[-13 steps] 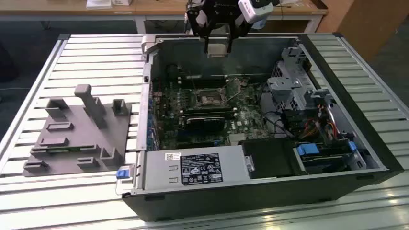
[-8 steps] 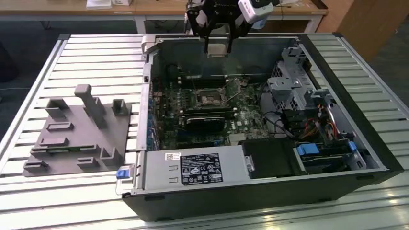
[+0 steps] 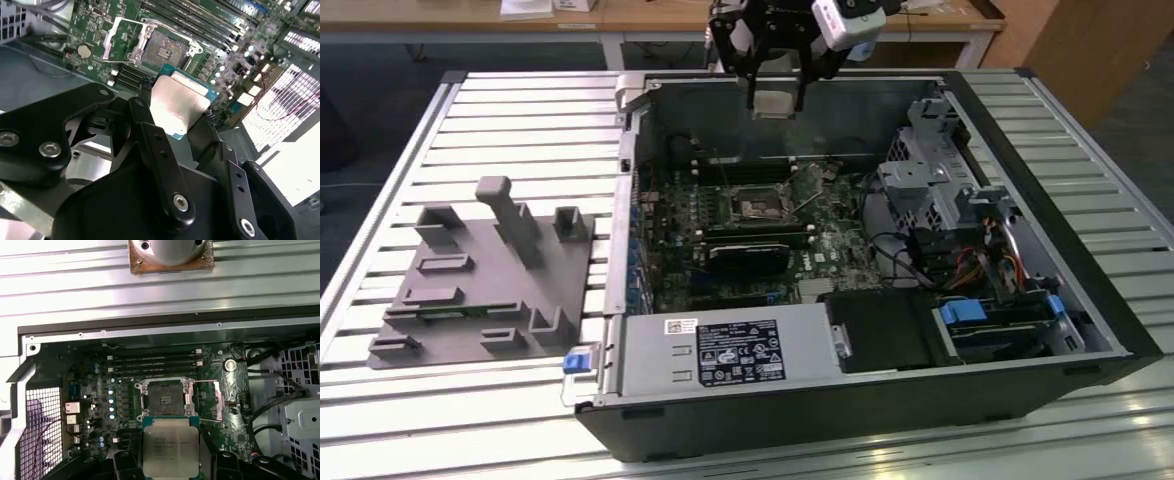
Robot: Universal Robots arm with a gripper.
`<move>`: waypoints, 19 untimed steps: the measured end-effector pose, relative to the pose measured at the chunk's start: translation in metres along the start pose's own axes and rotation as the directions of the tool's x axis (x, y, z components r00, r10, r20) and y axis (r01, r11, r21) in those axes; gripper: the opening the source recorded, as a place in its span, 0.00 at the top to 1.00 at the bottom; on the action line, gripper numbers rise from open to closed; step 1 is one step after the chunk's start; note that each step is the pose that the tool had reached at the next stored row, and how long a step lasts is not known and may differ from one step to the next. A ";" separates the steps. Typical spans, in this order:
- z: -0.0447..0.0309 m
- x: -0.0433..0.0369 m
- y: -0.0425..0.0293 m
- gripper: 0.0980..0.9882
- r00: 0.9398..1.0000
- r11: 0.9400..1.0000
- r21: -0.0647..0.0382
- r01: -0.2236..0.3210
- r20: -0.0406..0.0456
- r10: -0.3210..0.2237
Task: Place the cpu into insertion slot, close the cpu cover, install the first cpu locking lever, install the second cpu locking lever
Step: 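Place the cpu into insertion slot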
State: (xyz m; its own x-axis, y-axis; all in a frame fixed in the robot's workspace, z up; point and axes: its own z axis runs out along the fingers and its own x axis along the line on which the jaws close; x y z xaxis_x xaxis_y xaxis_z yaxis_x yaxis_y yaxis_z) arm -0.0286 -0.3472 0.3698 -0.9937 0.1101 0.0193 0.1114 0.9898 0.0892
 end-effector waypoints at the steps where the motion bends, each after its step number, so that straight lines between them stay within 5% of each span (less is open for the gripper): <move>1: 0.0001 0.0000 0.0000 0.50 1.000 1.000 0.000 -0.016 0.001 0.016; 10: 0.0007 0.0000 -0.0001 0.50 0.989 0.989 0.000 -0.149 0.014 0.149; 19: 0.0015 0.0000 -0.0001 0.50 0.961 0.962 -0.002 -0.274 0.026 0.274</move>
State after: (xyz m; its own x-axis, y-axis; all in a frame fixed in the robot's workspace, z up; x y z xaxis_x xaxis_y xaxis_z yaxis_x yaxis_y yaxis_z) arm -0.0285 -0.3472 0.3683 -0.9250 0.3796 0.0174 0.3797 0.9214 0.0823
